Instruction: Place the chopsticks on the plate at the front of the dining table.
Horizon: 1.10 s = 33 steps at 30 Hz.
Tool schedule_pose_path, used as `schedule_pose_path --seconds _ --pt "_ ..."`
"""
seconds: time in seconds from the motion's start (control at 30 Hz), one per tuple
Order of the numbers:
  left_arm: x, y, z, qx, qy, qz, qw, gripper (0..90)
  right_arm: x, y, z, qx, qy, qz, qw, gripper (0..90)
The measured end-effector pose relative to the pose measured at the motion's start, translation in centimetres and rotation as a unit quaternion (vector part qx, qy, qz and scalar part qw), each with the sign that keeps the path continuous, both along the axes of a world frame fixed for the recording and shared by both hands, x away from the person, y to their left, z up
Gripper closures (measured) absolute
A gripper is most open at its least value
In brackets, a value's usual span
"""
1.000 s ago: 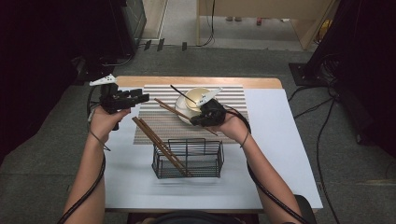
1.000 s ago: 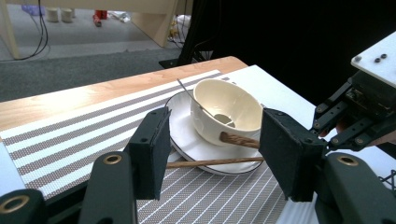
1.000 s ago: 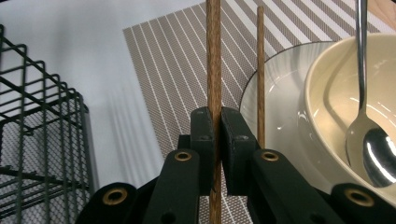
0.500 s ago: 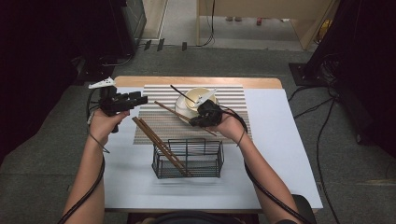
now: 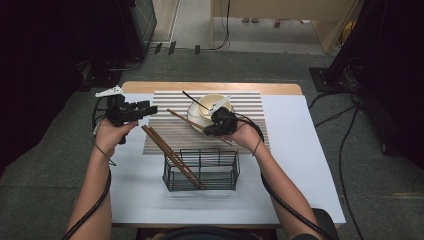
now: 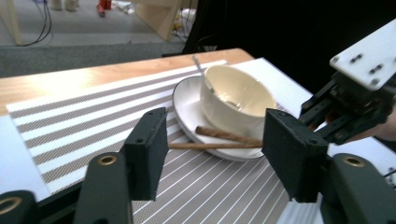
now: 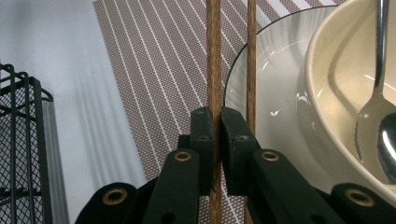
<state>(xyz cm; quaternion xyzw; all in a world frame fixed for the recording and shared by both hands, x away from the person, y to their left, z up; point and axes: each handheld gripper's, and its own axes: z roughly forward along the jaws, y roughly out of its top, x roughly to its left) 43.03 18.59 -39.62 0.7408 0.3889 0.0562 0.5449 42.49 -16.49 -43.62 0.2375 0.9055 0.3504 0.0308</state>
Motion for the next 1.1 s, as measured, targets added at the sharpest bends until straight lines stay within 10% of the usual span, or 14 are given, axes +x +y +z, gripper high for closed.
schedule_pose_path --seconds 0.67,1.1 --pt "0.4 -2.1 -3.7 0.077 0.015 -0.006 0.9969 39.7 0.4 0.0 -0.4 -0.006 0.007 -0.006 0.9999 85.6" --pt "0.4 -3.7 -4.9 0.083 0.024 -0.023 0.996 40.6 0.7 0.1 -0.9 -0.012 0.011 -0.008 0.9998 85.5"
